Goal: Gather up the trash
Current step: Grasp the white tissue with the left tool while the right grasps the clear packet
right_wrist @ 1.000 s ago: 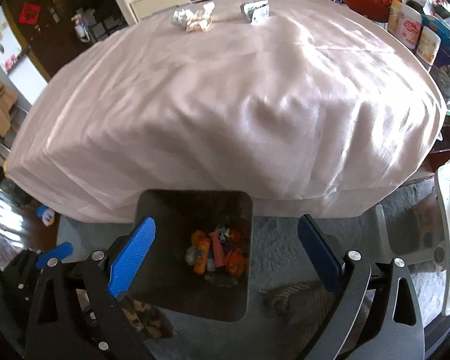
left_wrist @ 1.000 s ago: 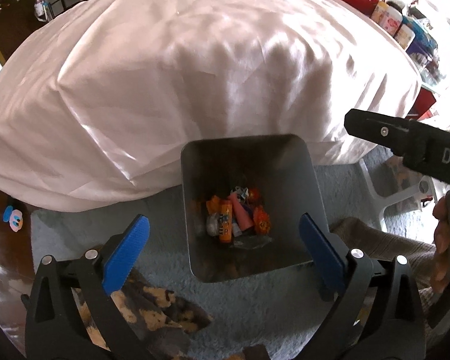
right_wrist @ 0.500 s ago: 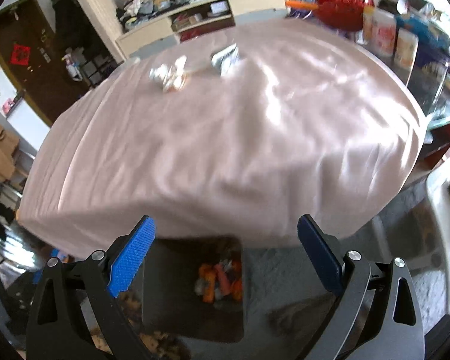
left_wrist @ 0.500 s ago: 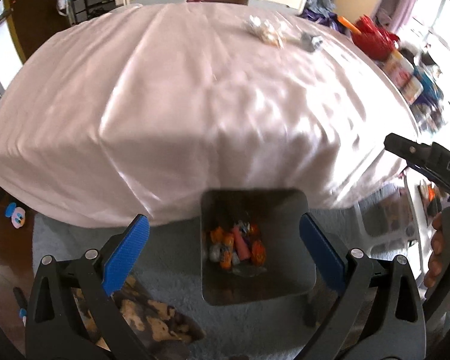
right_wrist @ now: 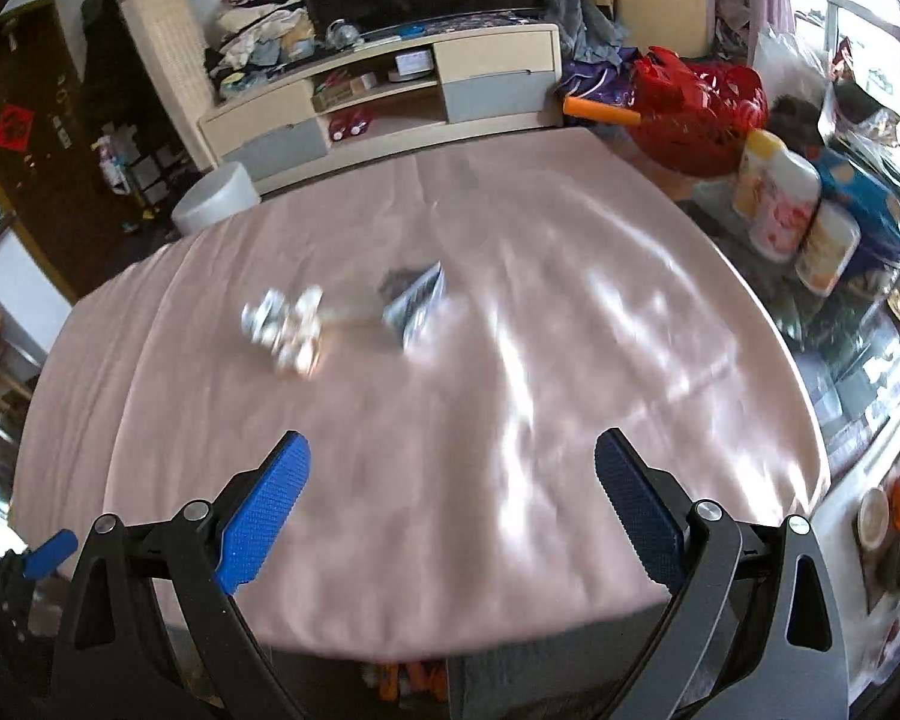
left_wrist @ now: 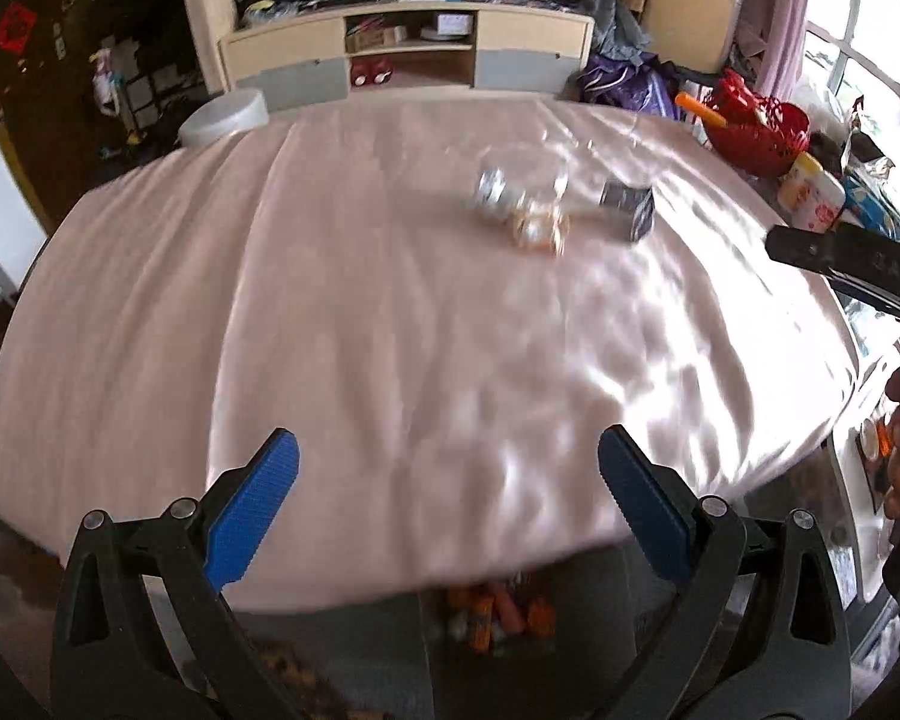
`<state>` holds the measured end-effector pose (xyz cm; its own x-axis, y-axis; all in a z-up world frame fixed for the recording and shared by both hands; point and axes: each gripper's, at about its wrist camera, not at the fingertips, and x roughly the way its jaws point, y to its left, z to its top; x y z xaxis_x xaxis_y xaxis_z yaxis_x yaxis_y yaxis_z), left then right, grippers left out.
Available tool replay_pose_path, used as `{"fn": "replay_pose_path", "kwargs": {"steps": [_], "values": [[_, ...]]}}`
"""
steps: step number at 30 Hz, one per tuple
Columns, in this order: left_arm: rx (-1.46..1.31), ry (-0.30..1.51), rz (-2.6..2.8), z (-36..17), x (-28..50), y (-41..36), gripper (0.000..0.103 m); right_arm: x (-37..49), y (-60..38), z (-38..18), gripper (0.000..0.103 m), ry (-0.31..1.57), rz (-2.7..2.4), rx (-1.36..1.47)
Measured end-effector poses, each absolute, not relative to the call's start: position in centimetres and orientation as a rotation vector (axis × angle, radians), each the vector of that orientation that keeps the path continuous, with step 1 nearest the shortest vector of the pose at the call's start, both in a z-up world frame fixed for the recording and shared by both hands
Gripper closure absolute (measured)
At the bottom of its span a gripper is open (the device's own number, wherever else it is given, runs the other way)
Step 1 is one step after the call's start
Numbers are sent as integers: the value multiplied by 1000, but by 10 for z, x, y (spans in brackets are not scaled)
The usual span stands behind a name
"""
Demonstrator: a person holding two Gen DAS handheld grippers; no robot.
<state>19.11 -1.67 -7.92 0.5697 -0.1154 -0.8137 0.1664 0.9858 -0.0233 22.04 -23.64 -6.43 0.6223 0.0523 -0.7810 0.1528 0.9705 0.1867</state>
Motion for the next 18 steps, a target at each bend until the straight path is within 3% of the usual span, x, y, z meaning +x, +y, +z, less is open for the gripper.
{"fn": "replay_pose_path", "kwargs": {"steps": [3,9,18], "values": [[57,940,-185,-81,218,-26,9,248,-243,-67,8,910,-43,289],[91,937,-216,-95,265,-47,24,294,-242,-79,16,925,-36,320],[94,938,-246,-121,312,-66,25,339,-228,-118,18,977,-43,301]]}}
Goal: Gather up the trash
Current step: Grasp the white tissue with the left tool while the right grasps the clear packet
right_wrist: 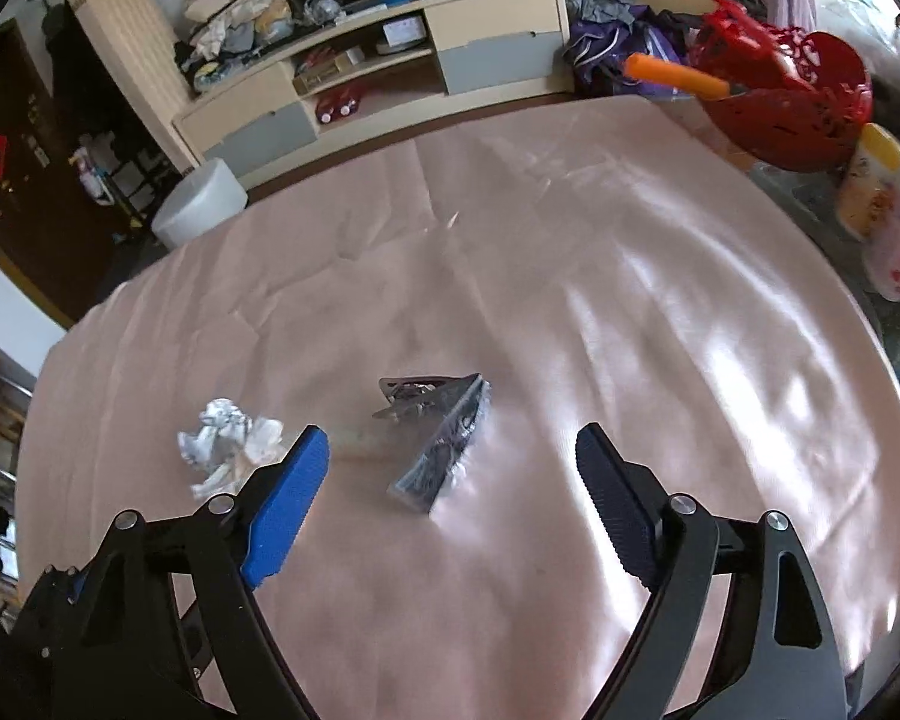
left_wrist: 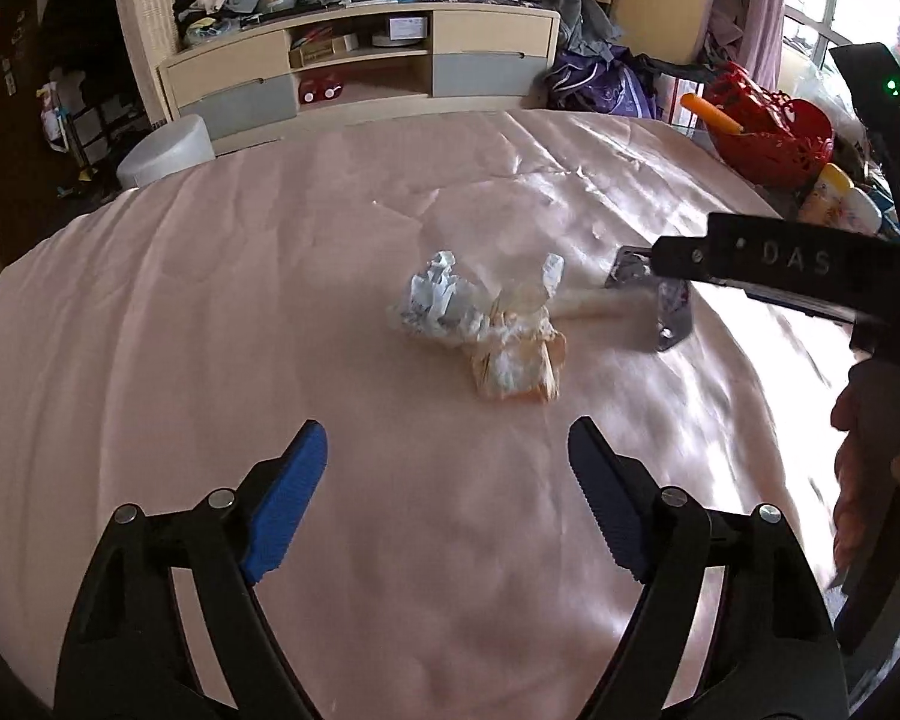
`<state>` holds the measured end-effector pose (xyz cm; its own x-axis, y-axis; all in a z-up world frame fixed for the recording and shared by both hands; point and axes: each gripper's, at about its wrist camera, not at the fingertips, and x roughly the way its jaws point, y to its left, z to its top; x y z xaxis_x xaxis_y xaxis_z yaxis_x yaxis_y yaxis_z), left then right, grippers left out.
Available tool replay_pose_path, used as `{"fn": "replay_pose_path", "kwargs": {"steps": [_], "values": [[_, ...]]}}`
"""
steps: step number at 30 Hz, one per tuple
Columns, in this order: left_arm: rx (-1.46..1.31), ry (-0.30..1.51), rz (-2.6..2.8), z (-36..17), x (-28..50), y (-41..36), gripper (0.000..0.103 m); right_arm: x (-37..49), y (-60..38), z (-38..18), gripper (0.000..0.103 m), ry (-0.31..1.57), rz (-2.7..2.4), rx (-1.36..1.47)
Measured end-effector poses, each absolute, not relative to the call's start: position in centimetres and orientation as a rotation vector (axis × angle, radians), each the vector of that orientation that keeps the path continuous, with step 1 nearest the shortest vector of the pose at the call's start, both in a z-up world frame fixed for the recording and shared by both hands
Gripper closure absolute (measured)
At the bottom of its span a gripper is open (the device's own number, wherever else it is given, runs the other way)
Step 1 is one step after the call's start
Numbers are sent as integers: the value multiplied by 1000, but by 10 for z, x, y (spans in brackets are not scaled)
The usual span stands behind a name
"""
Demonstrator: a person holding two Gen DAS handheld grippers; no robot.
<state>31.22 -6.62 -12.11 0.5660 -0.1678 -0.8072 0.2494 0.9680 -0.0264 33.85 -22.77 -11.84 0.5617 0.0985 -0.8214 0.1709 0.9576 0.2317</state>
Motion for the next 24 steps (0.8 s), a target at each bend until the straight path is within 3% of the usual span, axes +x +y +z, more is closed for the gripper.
{"fn": "replay_pose_path", "kwargs": {"steps": [9,14,16,18,21,23,24], "values": [[44,944,-301,-139,337,-76,30,358,-225,-138,18,990,-49,304],[79,943,-291,-148,345,-83,30,362,-228,-144,32,984,-53,277],[96,940,-283,-148,348,-87,30,362,-231,-144,47,975,-51,270],[111,937,-281,-148,351,-92,30,363,-234,-144,48,969,-46,280],[145,926,-280,-147,352,-101,49,362,-242,-143,48,964,-48,297],[155,925,-286,-144,352,-105,73,358,-248,-140,48,956,-58,310],[155,929,-291,-144,351,-106,79,356,-251,-137,48,950,-59,311]]}}
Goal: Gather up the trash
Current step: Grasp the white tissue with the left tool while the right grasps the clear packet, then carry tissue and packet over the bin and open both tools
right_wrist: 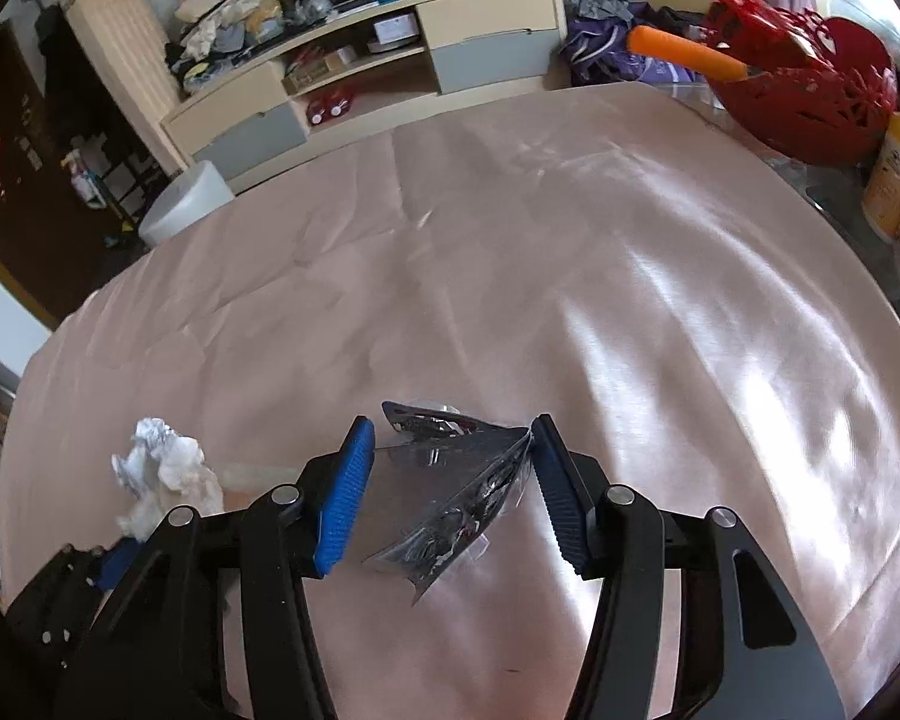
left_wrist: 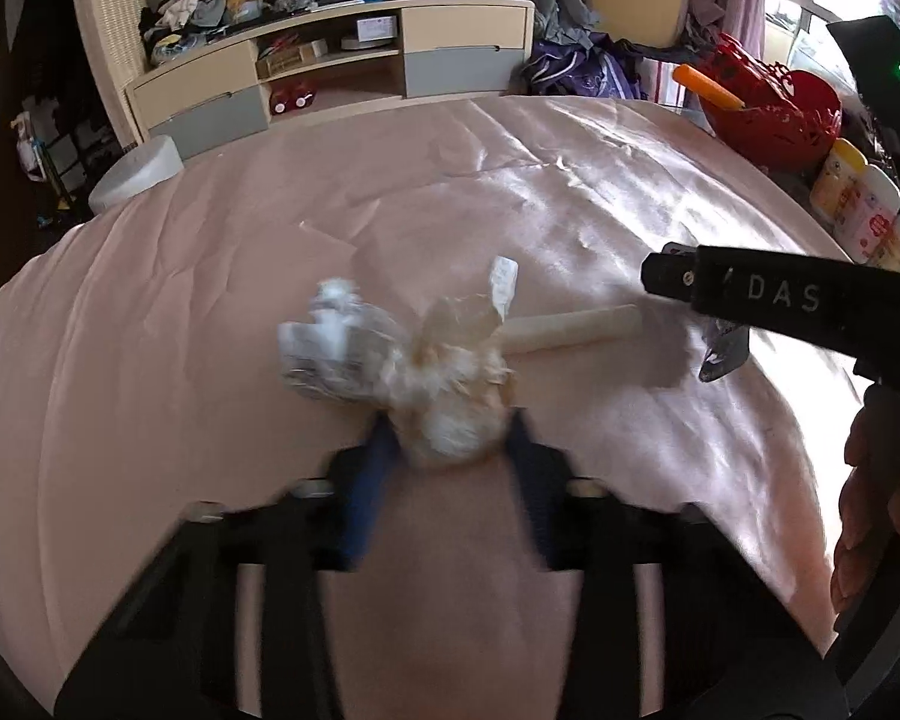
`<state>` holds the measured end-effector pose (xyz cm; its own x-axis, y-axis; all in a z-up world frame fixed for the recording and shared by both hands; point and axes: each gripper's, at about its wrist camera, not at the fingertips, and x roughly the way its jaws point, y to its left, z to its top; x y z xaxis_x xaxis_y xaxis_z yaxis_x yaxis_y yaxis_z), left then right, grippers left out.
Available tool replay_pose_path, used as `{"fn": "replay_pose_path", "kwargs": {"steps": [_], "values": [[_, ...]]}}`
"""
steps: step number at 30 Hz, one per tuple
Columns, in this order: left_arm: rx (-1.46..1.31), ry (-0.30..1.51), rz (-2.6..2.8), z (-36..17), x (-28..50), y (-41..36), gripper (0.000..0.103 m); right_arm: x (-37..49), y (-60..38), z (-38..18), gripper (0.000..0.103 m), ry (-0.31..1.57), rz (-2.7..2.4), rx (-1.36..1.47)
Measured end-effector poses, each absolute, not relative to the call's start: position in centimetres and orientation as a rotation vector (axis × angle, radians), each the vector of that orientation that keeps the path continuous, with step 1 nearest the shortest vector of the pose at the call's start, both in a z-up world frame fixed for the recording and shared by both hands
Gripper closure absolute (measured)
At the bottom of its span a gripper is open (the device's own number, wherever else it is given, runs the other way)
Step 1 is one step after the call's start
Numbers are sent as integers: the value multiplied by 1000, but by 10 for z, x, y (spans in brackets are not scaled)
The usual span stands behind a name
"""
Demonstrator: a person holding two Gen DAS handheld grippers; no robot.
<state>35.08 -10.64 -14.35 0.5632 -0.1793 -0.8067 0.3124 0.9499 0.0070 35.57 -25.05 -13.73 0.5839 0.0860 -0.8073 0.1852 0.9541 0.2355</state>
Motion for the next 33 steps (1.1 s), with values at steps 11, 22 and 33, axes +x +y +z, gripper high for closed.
{"fn": "replay_pose_path", "kwargs": {"steps": [11,22,33], "values": [[156,890,-293,-95,307,-90,89,314,-253,-81,48,891,-43,288],[157,815,-262,-9,211,-64,89,223,-217,-20,48,847,6,217],[105,869,-244,-26,94,-36,89,127,-182,-24,48,871,79,144]]}}
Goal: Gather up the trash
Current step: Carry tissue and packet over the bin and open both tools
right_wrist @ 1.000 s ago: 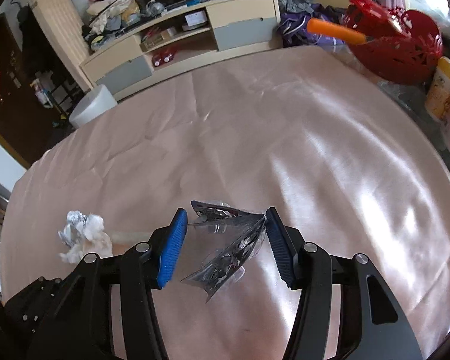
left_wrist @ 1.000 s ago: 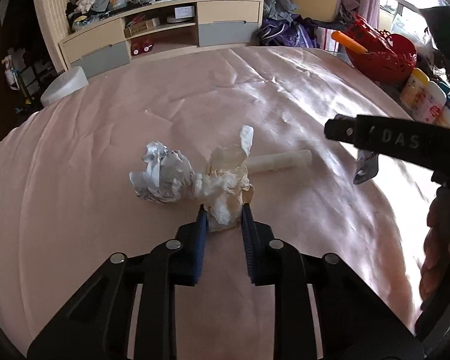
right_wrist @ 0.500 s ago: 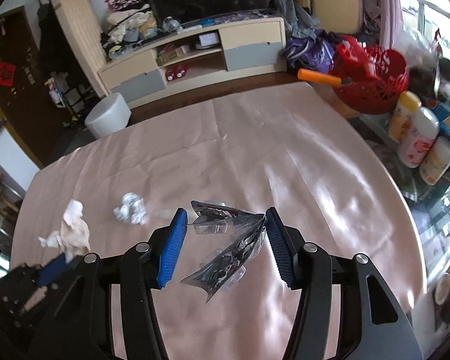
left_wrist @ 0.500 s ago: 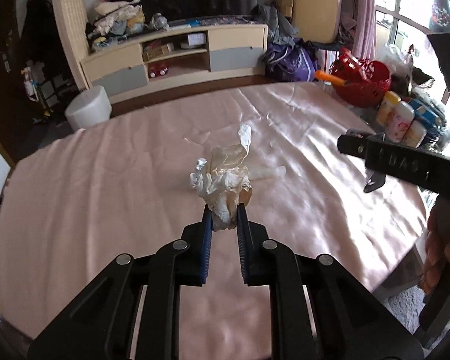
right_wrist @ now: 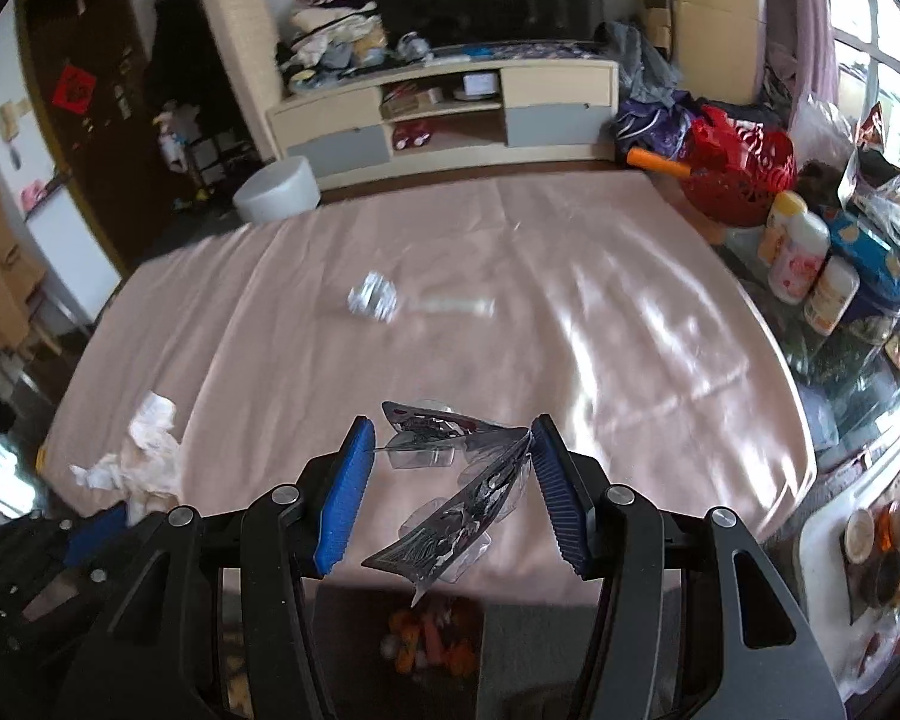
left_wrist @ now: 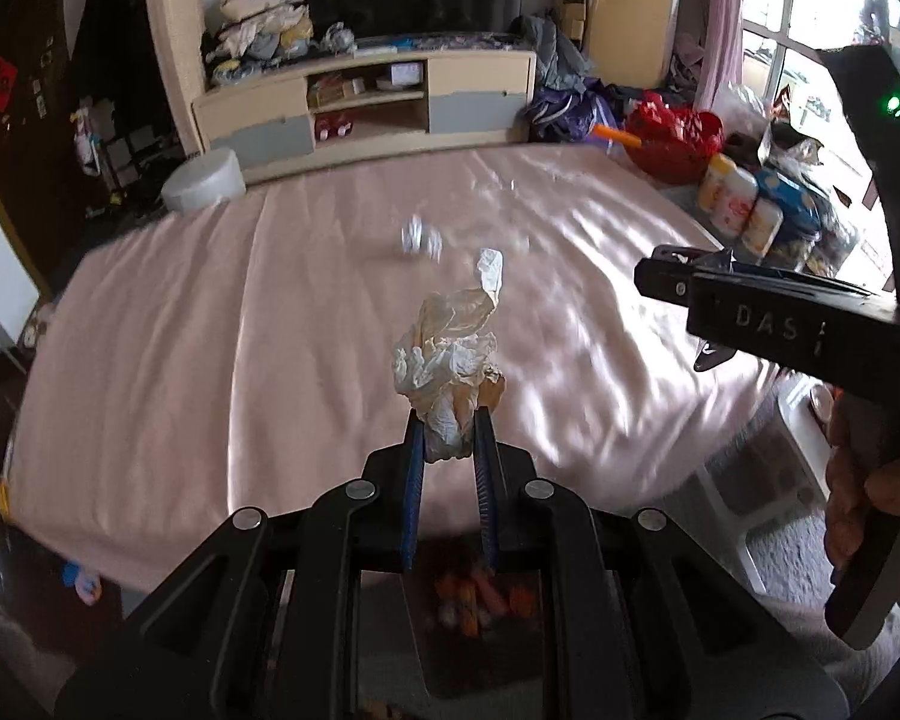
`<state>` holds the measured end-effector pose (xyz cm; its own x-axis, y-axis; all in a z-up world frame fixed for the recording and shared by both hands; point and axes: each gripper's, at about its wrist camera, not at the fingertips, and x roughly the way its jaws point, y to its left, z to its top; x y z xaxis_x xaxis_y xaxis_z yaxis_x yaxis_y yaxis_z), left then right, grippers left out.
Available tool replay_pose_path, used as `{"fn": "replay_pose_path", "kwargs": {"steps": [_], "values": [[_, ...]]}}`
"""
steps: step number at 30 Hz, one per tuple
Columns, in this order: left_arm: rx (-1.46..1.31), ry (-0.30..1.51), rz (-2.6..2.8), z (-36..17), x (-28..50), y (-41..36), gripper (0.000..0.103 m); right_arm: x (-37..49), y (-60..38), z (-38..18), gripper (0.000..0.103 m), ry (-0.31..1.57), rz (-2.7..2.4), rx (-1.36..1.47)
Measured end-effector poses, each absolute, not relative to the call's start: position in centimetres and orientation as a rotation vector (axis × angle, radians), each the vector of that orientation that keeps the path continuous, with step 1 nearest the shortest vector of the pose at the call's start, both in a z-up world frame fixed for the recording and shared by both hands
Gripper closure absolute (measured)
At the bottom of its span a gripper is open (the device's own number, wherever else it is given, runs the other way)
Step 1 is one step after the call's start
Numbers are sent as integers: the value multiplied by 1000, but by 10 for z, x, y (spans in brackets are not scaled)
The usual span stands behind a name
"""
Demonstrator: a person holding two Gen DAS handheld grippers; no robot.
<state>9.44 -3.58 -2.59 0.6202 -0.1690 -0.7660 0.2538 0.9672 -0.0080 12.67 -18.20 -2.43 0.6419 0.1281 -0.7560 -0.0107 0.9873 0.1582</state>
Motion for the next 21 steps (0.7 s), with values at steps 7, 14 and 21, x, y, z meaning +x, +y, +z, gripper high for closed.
{"fn": "replay_pose_path", "kwargs": {"steps": [7,14,21], "values": [[60,941,-225,-69,52,-22,89,79,-163,-64,48,924,113,105],[6,1044,-220,-132,34,-15,88,62,-158,-123,48,1011,115,75],[1,1110,-221,-171,41,-11,88,65,-156,-172,48,1107,124,106]]}}
